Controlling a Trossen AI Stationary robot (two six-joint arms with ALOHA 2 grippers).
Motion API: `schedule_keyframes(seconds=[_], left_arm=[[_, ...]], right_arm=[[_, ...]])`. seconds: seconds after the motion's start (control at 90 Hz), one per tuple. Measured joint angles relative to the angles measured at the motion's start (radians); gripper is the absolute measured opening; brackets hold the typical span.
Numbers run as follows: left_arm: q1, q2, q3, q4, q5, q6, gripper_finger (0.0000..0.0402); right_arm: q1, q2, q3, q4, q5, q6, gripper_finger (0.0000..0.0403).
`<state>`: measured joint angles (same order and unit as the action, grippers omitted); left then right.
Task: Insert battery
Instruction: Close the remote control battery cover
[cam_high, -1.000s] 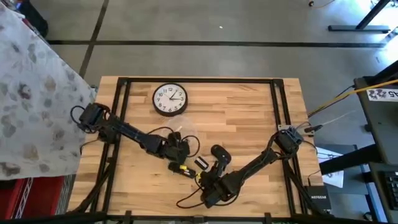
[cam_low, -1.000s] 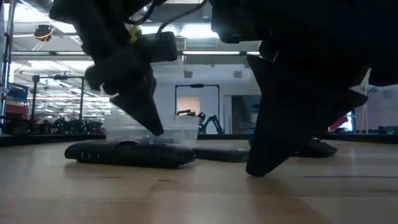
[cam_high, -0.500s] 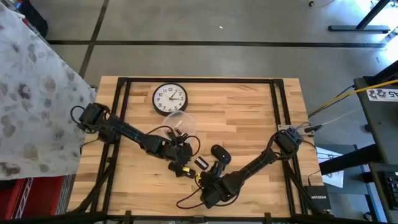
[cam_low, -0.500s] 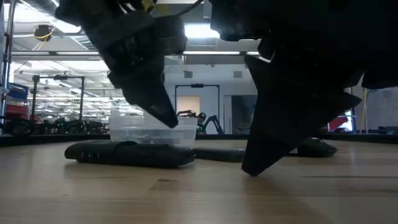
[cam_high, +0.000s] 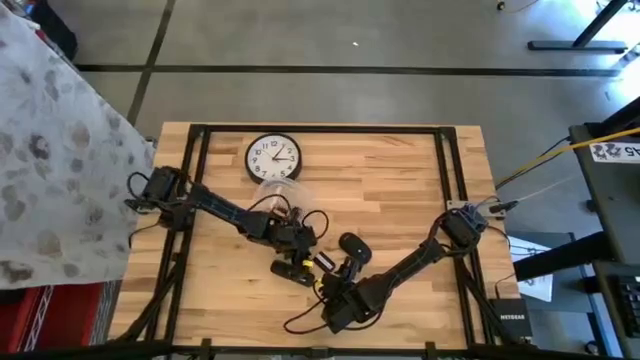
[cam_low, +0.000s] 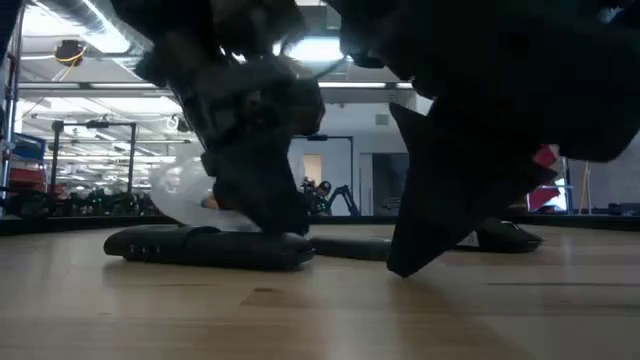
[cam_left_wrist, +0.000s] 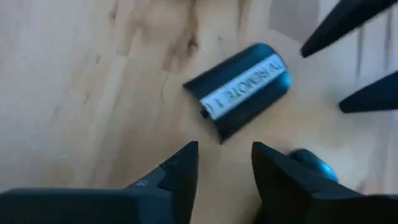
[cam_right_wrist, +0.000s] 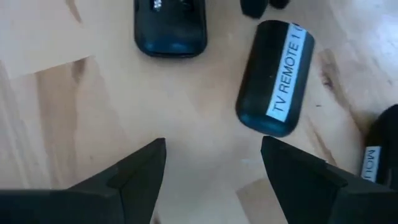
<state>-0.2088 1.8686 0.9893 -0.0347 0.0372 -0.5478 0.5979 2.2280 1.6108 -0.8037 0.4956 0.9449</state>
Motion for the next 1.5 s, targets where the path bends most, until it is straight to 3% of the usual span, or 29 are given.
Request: schedule_keyframes(seconds=[0.511, 0.778, 0.989, 1.5], left_arm=[[0.036, -0.074, 0.0, 0.005, 0.03, 0.051, 0.0148], [-0.005, -0.084, 0.0, -0.025, 0.033, 0.0, 0.0148], [-0.073, -0.084, 0.0, -0.055, -0.196, 0.003, 0.0148], [-0.06, -0.008, 0.0, 0.028, -0.201, -0.057, 0.0148]], right_arm=[[-0.003, 0.0, 0.0, -0.026, 0.01, 0.019, 0.0252], [-0.003, 0.0, 0.0, -0.016, 0.011, 0.016, 0.0252], [-0.006, 0.0, 0.0, -0.007, 0.018, 0.015, 0.0252], [-0.023, -0.002, 0.0, 0.004, 0.008, -0.007, 0.0252]])
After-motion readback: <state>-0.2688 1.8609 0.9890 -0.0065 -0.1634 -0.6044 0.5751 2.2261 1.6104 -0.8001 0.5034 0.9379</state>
